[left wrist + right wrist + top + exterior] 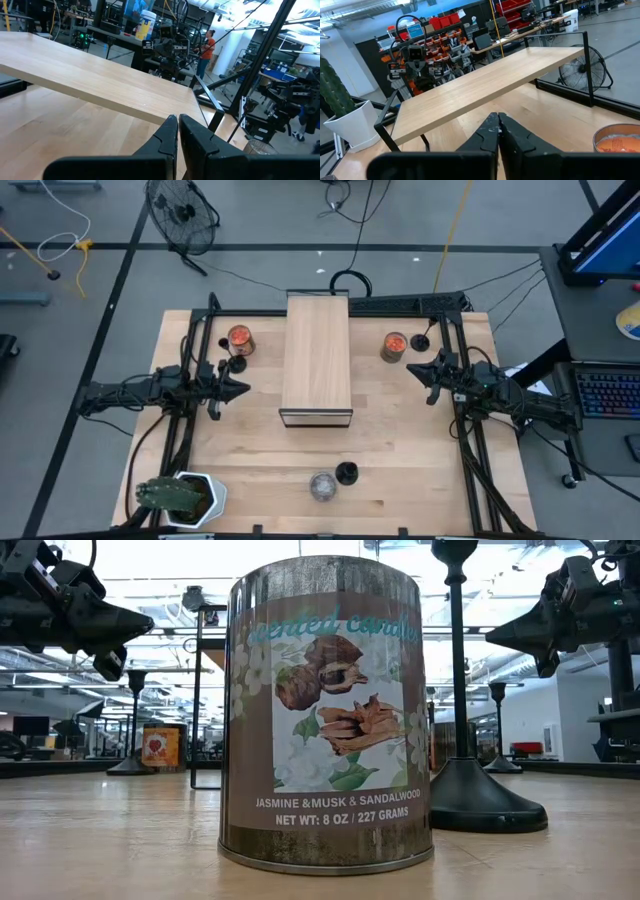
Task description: Pick & Place candle stick holders
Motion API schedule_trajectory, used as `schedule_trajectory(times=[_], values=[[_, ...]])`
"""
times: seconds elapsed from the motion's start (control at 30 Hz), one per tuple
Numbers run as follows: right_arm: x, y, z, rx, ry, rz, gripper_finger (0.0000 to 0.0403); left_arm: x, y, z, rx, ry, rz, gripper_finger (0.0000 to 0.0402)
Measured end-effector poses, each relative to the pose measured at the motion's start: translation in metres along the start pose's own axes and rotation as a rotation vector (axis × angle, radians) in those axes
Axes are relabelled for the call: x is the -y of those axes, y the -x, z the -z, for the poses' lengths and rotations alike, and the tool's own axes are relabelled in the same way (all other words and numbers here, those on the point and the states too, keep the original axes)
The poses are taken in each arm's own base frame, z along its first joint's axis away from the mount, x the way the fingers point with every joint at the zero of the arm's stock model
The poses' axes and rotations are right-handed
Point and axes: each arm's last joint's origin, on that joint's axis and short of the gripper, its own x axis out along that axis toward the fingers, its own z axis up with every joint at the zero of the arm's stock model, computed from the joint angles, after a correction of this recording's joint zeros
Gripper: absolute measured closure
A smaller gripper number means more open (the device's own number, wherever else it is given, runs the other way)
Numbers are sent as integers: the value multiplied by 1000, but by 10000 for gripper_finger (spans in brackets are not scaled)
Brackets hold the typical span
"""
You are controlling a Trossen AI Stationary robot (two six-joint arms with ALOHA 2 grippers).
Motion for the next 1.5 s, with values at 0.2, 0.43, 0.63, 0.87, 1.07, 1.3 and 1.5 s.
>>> schedule_trajectory(times=[0.2, 0.43, 0.63, 0.87, 1.07, 1.3, 1.5], values=[[0, 0, 0, 0, 0, 0, 403, 0, 0, 0, 0, 0, 0, 382], [0, 0, 0, 0, 0, 0, 403, -1, 0, 0, 13, -41, -38, 382], [0, 0, 0, 0, 0, 0, 403, 0, 0, -8, 108, 89, -62, 382], [0, 0, 0, 0, -1, 0, 403, 3, 5, -29, 366, 330, -65, 382], [0, 0, 0, 0, -2, 0, 403, 8, 10, -48, 415, 346, -88, 382], [0, 0, 0, 0, -2, 0, 403, 17, 13, -85, 156, 388, -359, 383], [0, 0, 0, 0, -2, 0, 403, 26, 3, -120, -62, 433, -607, 383]])
